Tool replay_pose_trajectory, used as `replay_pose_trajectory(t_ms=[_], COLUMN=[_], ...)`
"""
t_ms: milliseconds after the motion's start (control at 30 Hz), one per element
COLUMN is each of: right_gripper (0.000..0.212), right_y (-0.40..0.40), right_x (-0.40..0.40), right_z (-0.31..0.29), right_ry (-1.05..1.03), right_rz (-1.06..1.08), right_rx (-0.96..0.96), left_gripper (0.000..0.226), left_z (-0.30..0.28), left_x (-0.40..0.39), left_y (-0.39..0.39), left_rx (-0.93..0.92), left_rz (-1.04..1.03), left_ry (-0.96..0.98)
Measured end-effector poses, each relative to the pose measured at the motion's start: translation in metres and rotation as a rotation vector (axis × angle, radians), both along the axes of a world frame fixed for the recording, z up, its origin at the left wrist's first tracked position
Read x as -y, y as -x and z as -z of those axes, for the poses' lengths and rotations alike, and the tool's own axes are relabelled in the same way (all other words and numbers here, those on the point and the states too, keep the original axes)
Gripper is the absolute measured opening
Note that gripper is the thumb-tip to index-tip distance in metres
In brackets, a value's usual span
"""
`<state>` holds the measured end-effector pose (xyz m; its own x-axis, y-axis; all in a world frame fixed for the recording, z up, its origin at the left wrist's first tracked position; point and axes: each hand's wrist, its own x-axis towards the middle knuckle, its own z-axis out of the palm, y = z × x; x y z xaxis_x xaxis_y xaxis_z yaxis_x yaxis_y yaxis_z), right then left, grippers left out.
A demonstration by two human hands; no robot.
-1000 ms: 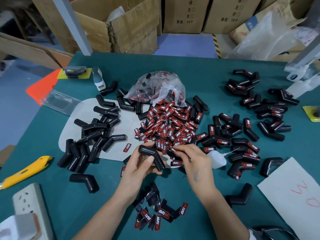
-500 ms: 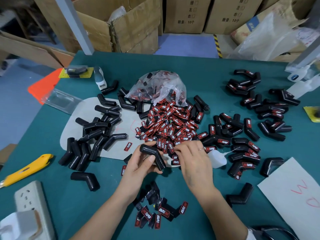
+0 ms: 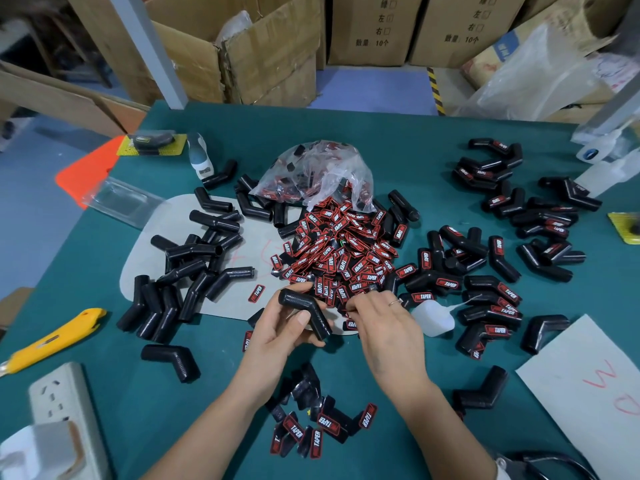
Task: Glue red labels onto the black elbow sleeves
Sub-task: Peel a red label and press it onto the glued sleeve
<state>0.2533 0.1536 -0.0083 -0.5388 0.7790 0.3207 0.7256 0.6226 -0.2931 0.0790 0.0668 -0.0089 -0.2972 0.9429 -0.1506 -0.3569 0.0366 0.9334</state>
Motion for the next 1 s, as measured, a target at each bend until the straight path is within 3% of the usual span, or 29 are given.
replay_pose_trajectory(t_ms=[133, 267, 367, 533, 767, 1000], right_gripper=[0.048, 0.026, 0.015, 0.008, 0.019, 0.017], right_y=[-0.006, -0.005, 0.0, 0.003, 0.004, 0.008], right_x=[0.0, 0.004, 0.012, 0.016, 0.017, 0.022], right_z=[0.0, -0.008, -0.016, -0.033, -0.039, -0.041], right_ry=[-0.07, 0.018, 0.403, 1.115, 1.478, 1.489], right_rz=[-0.011, 0.011, 0.027, 0.049, 0.07, 0.068], right_rx=[0.056, -0.113, -0.528, -0.98, -0.983, -0.973], left_gripper=[0.039, 0.04, 0.039, 0.043, 0.058, 0.048], left_z=[0.001, 0.001, 0.0, 0.001, 0.002, -0.001], left_x=[0.001, 0.0, 0.0, 0.002, 0.004, 0.005], left_y=[0.0, 0.001, 0.001, 0.003, 0.005, 0.003], left_rx=[0.002, -0.005, 0.0, -0.028, -0.085, -0.159], left_rz=[-0.002, 0.006, 0.008, 0.051, 0.123, 0.131], left_ry=[0.001, 0.001, -0.012, -0.017, -0.015, -0.013])
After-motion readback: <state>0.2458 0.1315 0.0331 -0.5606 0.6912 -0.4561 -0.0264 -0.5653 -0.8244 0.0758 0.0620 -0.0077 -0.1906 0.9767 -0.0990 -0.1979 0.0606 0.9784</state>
